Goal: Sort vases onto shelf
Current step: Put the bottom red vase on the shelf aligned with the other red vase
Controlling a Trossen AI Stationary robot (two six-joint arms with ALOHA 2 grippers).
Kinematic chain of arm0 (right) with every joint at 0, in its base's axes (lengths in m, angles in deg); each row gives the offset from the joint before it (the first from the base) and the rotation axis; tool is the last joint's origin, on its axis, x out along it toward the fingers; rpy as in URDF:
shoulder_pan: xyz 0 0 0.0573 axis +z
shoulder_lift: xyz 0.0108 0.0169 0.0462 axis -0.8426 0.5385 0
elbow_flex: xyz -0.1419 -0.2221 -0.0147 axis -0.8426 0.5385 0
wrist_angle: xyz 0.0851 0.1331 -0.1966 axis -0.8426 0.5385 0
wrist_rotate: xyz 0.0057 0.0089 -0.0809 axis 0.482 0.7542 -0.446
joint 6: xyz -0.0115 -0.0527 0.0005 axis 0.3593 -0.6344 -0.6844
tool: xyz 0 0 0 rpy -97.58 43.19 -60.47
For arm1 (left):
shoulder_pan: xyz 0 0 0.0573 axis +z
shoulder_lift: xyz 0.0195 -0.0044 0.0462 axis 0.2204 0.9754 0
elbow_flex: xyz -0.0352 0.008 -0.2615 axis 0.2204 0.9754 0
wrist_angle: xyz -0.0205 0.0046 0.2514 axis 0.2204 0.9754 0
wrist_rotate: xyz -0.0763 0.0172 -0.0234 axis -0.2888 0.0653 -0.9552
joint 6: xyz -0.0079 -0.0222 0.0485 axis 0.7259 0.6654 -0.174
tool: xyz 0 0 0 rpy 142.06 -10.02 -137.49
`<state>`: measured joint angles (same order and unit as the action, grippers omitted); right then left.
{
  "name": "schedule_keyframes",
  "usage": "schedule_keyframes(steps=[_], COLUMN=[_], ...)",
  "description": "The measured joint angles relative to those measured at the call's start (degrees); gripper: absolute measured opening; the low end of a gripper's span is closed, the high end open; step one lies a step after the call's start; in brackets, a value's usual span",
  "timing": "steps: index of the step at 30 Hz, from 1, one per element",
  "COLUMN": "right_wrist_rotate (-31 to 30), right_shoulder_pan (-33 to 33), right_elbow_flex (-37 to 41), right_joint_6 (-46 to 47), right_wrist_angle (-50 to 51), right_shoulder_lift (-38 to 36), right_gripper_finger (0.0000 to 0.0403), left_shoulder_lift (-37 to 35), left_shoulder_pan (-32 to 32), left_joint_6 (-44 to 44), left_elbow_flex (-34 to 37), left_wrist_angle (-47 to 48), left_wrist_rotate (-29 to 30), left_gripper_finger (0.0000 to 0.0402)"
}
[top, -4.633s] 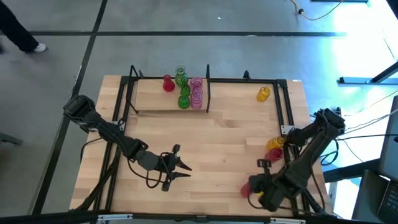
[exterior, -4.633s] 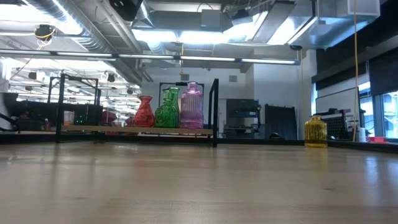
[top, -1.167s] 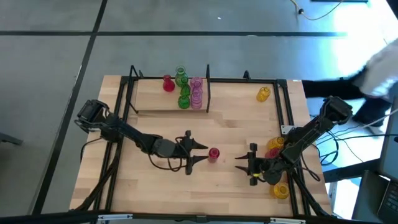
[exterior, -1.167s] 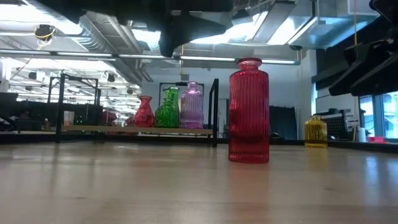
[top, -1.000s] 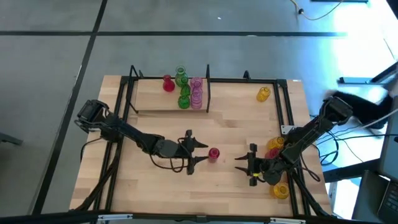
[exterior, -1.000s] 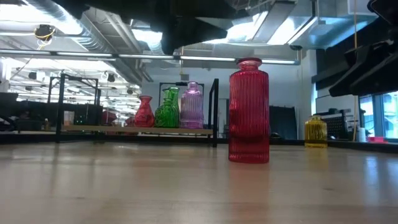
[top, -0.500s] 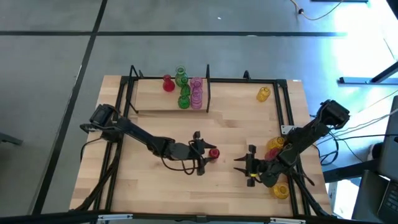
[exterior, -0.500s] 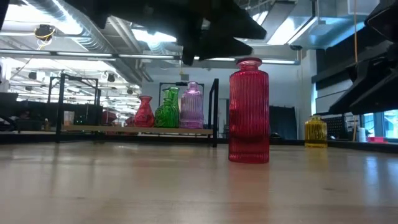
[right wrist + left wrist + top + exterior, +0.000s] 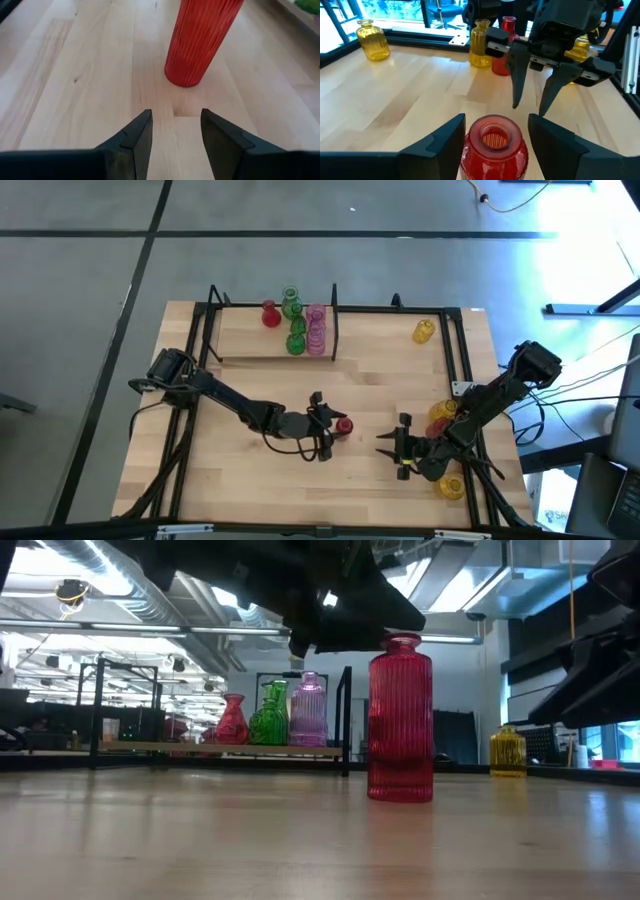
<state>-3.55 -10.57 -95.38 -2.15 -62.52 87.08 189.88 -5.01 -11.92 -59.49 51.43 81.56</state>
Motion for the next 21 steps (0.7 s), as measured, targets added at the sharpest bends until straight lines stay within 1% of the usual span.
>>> schedule_keyframes(steps=[4, 9, 16, 21], right_wrist_rotate=[-0.4, -0.8, -0.9, -0.9], right_shoulder_pan=[0.0, 0.0, 0.0, 0.0], right_elbow_flex=[0.0, 0.0, 0.0, 0.0], right_joint_6=[-1.3, -1.3, -1.3, -1.3], right_wrist_angle=[0.0, 0.0, 0.1, 0.1], right_shoulder_lift=[0.0, 0.0, 0.0, 0.0], right_gripper_finger=[0.0154, 0.0154, 0.0154, 0.0154], left_shoulder_lift=[0.6, 1.7, 1.9, 1.9], left_shoulder_pan=[0.0, 0.3, 0.4, 0.5], left_joint_6=[0.1, 0.2, 0.2, 0.2], left_elbow_flex=[0.0, -0.1, -0.1, -0.1], left_wrist_angle=[-0.4, -0.7, -0.9, -0.1], left_wrist_rotate=[-1.2, 0.1, 0.0, 0.0], left_gripper_finger=[0.0209, 0.0209, 0.0208, 0.0186])
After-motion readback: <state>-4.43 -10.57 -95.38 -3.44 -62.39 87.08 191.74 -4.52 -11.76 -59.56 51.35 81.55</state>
